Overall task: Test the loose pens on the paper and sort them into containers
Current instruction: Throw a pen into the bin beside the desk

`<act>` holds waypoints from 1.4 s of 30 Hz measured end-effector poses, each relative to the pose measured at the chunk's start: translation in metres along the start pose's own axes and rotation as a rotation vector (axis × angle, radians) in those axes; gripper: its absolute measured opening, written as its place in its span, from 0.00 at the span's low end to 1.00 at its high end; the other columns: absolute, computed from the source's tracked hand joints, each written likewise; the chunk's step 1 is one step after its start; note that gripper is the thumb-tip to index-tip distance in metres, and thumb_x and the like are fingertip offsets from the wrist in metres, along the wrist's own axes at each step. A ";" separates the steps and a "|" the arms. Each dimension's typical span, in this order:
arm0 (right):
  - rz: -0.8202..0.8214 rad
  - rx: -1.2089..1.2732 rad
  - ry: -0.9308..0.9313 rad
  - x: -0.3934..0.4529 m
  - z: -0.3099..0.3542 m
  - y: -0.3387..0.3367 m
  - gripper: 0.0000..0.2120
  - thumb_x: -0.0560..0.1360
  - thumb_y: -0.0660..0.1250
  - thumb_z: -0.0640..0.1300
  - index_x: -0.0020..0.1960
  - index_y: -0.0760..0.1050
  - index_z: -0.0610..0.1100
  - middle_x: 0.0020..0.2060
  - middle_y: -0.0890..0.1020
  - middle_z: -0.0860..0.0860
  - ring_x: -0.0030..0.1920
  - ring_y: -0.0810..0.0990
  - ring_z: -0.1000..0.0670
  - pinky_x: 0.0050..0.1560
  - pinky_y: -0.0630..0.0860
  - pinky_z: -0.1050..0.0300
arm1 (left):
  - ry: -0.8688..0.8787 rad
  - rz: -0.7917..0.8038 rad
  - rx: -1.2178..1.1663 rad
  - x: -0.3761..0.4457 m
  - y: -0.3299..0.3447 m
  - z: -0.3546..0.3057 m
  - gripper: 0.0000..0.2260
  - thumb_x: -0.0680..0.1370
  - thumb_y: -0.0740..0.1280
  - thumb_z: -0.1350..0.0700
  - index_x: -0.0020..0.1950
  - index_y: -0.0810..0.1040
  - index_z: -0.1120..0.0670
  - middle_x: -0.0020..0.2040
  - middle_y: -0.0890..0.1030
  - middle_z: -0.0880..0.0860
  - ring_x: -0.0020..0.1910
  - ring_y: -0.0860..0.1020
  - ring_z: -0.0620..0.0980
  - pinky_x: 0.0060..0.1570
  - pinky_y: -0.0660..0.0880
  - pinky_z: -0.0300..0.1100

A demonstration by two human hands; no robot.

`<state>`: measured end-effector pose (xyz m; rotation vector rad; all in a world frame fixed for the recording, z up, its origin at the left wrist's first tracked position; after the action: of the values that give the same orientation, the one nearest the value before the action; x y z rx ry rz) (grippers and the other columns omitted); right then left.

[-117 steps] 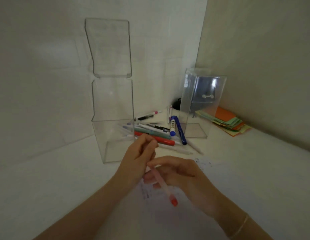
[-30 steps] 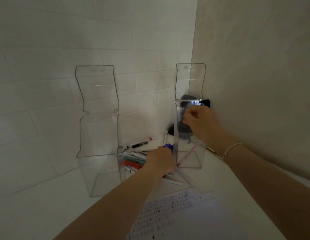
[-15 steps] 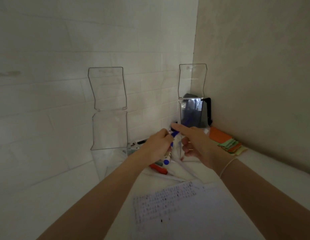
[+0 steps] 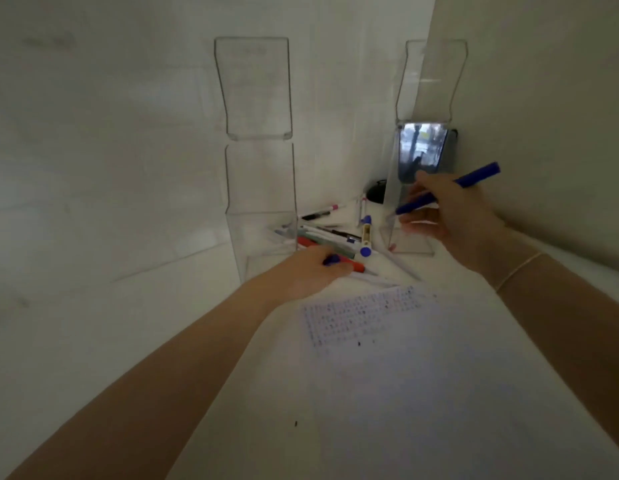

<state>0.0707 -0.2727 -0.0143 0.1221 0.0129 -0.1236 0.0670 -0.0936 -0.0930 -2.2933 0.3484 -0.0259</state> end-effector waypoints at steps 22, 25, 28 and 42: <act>-0.015 -0.521 -0.101 -0.072 -0.120 0.045 0.11 0.70 0.69 0.36 0.35 0.73 0.28 0.17 0.75 0.49 0.16 0.72 0.57 0.20 0.71 0.67 | -0.008 0.408 0.306 -0.003 0.032 0.023 0.13 0.76 0.67 0.49 0.42 0.66 0.55 0.33 0.75 0.53 0.29 0.74 0.46 0.28 0.72 0.34; 0.015 -0.551 -0.109 -0.072 -0.120 0.047 0.09 0.69 0.68 0.35 0.36 0.74 0.28 0.17 0.76 0.50 0.16 0.73 0.57 0.21 0.73 0.66 | -0.009 0.405 0.306 -0.003 0.032 0.023 0.13 0.76 0.67 0.50 0.46 0.69 0.58 0.33 0.75 0.53 0.28 0.74 0.46 0.27 0.73 0.32; 0.014 -0.552 -0.111 -0.073 -0.120 0.048 0.08 0.69 0.68 0.35 0.35 0.74 0.30 0.17 0.76 0.49 0.16 0.73 0.56 0.21 0.73 0.66 | -0.012 0.412 0.302 -0.004 0.033 0.023 0.13 0.76 0.67 0.50 0.44 0.68 0.58 0.33 0.74 0.54 0.29 0.74 0.46 0.27 0.74 0.32; 0.062 -0.462 -0.079 -0.072 -0.120 0.048 0.08 0.71 0.68 0.35 0.33 0.73 0.36 0.17 0.75 0.51 0.16 0.72 0.56 0.20 0.71 0.66 | 0.058 0.186 0.555 -0.005 0.032 0.015 0.13 0.81 0.55 0.49 0.49 0.71 0.58 0.41 0.76 0.55 0.29 0.73 0.47 0.27 0.69 0.37</act>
<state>0.0042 -0.2020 -0.1262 -0.3434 -0.0411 -0.0612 0.0564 -0.1020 -0.1254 -1.7087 0.5118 -0.0840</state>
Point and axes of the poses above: each hand's wrist, its own x-axis towards the middle knuckle, its own y-axis out of the palm, z = x × y, the point moved 7 cm from there along x, towards the middle knuckle
